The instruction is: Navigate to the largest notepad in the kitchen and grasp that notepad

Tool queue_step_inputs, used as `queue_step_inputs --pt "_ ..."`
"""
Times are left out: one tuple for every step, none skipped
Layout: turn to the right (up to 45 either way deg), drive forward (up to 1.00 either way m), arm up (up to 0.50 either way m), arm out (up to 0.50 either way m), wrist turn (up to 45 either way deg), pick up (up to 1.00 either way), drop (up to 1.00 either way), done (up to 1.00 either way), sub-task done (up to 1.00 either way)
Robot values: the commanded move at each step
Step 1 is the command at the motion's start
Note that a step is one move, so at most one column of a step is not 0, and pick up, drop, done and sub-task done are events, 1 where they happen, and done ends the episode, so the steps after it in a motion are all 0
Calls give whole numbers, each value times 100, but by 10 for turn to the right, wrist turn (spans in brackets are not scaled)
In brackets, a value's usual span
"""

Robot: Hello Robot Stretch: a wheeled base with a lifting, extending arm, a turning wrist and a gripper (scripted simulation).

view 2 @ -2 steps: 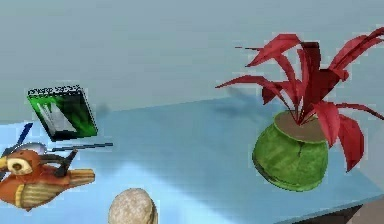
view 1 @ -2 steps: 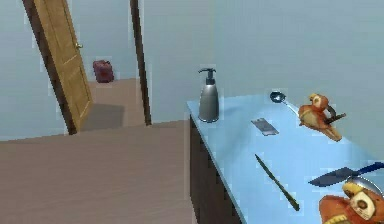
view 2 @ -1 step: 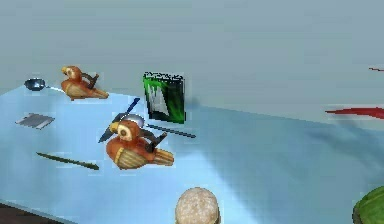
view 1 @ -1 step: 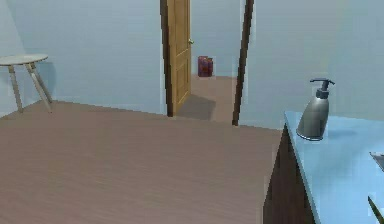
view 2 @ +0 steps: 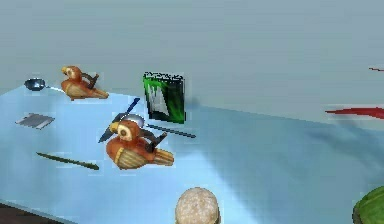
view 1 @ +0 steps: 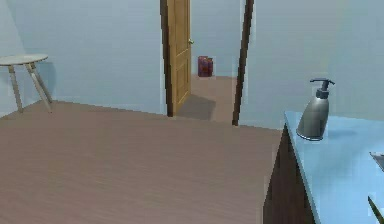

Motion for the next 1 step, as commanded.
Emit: queue_step_inputs --pt "0 0 38 0 0 0 0 0 0"
